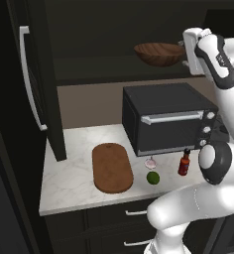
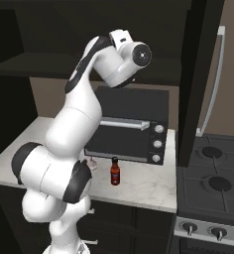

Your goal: Open the cabinet. Place the bowl and condiment on the counter. Then place the lime and garlic on the cutting board.

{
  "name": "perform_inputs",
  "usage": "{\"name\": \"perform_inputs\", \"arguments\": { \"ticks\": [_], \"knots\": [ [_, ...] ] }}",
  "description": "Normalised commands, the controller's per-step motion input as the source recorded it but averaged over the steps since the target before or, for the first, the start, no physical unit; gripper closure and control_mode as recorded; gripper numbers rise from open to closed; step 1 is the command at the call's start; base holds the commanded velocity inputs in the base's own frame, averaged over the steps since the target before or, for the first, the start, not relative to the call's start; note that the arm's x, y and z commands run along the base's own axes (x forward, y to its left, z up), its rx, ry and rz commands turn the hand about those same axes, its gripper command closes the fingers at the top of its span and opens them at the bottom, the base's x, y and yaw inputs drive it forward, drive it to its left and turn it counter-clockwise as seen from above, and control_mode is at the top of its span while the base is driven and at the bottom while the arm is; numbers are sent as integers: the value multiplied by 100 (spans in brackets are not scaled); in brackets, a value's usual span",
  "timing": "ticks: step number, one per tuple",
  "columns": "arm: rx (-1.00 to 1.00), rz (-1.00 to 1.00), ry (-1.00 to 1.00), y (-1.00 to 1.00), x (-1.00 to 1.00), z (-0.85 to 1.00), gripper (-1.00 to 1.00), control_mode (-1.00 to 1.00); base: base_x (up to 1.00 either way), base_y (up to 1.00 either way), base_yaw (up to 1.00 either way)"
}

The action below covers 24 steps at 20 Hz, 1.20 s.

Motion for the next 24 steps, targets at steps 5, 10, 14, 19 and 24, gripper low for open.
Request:
{"name": "perform_inputs", "arguments": {
  "ticks": [5, 10, 14, 19, 24],
  "knots": [
    [0, 0, 1, -2, 12, -2, -100, -100, 0, 0, 0],
    [0, 0, 0, -10, 0, -1, -100, -100, 0, 0, 0],
    [0, 0, 0, -7, -2, 0, -100, -100, 0, 0, 0],
    [-3, 0, 0, 4, 2, 0, -100, -100, 0, 0, 0],
    [-9, 0, 0, 13, 4, -9, -100, -100, 0, 0, 0]
  ]
}}
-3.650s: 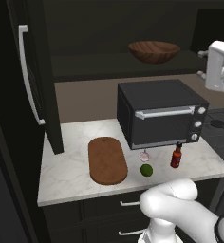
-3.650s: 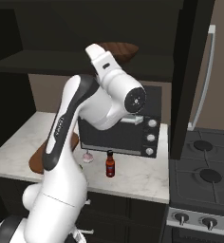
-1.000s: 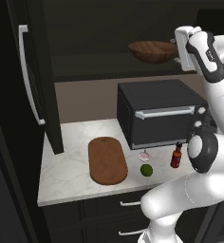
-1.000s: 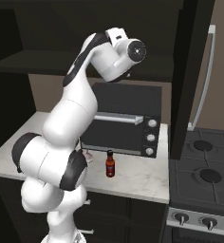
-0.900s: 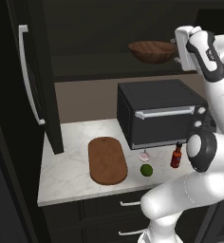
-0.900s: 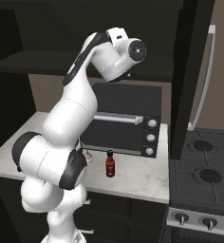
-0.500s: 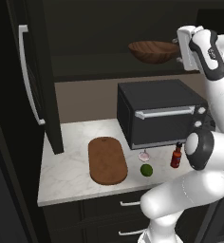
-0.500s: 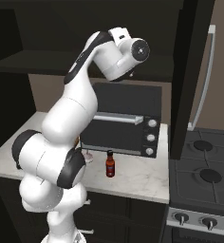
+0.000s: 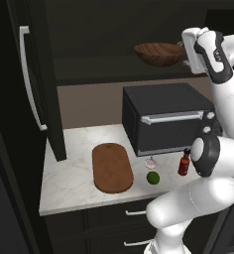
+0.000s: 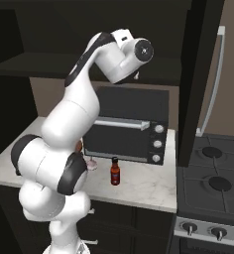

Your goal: Open the cabinet. Place the bowl and condiment on the counter. Then place the lime and garlic on the cutting board.

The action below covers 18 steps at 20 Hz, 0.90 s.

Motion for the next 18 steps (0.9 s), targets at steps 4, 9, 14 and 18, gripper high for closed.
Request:
{"name": "perform_inputs", "arguments": {
  "ticks": [4, 9, 14, 18],
  "knots": [
    [-10, 0, 0, 13, 0, -4, -100, -100, 0, 0, 0],
    [-9, 0, 0, 11, 0, -4, -100, -100, 0, 0, 0],
    [-3, 0, 0, 2, 1, 0, -100, -100, 0, 0, 0],
    [0, 0, 0, 0, 2, -1, -100, -100, 0, 0, 0]
  ]
}}
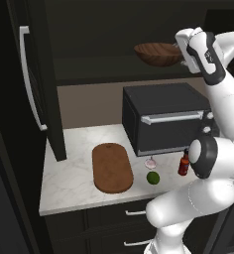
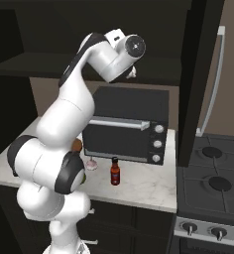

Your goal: Open the cabinet. Place the bowl and condiment on the counter. Then place the lime and garlic on the cutting board.

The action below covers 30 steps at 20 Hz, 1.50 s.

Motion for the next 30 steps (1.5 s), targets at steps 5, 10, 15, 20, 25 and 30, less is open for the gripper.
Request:
{"name": "perform_inputs", "arguments": {
  "ticks": [5, 10, 15, 20, 25, 30],
  "knots": [
    [0, 0, 0, 2, 5, -7, -100, -100, 0, 0, 0],
    [0, 0, 0, 7, 7, -12, -100, -100, 0, 0, 0],
    [0, 0, 0, 6, 7, -7, -100, -100, 0, 0, 0],
    [0, 0, 0, 2, 7, -3, -100, -100, 0, 0, 0],
    [0, 0, 0, 5, 8, -5, -100, -100, 0, 0, 0],
    [0, 0, 0, 5, 10, -6, -100, -100, 0, 0, 0]
  ]
}}
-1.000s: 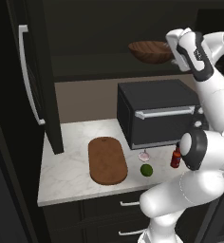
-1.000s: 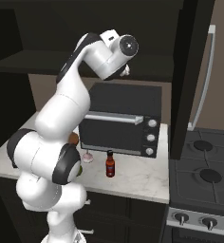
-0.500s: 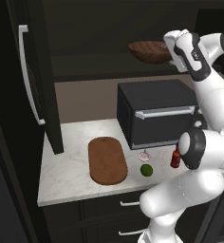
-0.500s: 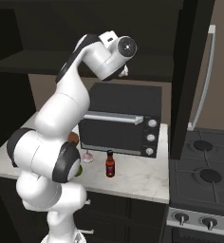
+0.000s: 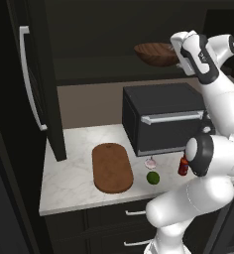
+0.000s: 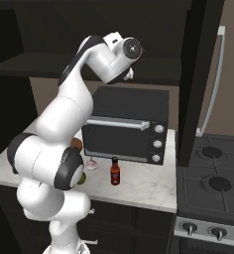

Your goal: Open the cabinet. Place the bowl and condiment on the counter. Then place the lime and garlic on the cutting board.

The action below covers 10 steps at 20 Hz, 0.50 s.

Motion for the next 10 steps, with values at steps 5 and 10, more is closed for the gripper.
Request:
{"name": "perform_inputs", "arguments": {
  "ticks": [5, 10],
  "knots": [
    [0, 0, 1, 12, 17, -12, -100, -100, 0, 0, 0],
    [0, 0, 2, 15, 16, -18, -100, -100, 0, 0, 0]
  ]
}}
